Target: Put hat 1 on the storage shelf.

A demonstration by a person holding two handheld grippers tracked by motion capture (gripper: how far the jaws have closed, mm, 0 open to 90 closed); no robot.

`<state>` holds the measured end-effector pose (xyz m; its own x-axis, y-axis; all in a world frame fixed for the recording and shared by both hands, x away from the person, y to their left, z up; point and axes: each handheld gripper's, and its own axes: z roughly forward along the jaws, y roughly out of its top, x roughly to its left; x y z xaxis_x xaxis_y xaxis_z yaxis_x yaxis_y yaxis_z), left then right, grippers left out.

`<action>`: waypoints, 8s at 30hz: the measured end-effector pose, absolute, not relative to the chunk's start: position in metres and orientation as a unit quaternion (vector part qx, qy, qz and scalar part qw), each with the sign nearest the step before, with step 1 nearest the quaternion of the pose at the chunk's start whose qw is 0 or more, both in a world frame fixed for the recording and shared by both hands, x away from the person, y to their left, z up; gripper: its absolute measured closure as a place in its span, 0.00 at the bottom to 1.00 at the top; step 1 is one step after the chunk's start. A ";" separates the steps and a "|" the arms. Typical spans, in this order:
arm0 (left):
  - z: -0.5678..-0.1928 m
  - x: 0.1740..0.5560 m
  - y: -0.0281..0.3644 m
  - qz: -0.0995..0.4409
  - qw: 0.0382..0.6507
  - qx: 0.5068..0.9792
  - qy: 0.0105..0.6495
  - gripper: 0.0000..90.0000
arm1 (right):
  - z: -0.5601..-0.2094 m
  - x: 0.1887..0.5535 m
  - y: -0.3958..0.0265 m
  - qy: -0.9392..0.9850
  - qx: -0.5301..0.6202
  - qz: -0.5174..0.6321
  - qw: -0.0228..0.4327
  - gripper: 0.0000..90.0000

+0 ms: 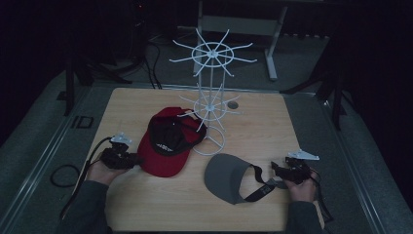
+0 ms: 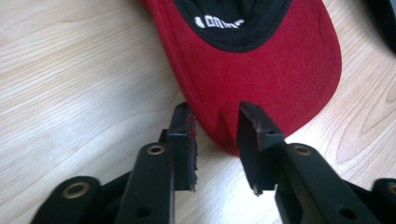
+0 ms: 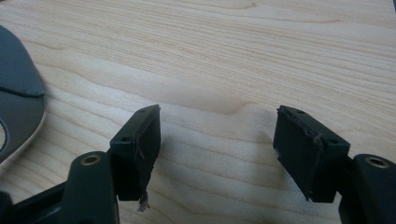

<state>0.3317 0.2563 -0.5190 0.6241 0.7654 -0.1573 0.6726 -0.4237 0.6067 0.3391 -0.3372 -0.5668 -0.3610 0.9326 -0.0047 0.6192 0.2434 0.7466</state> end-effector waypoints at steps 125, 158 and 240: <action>-0.418 0.332 0.290 0.294 0.475 0.671 0.486 0.96 | -0.567 0.338 -0.337 0.754 0.515 0.336 0.232 0.34; -0.400 0.326 0.288 0.314 0.510 0.643 0.477 0.96 | -0.567 0.338 -0.337 0.754 0.514 0.336 0.233 0.34; -0.334 0.319 0.274 0.319 0.612 0.588 0.422 0.96 | -0.567 0.338 -0.337 0.755 0.514 0.335 0.233 0.33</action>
<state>0.3191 0.2739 -0.3338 0.4409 0.8863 -0.1414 0.1052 0.1054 0.9889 0.3379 -0.3368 -0.5669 -0.3641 0.9313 -0.0070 0.6194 0.2478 0.7449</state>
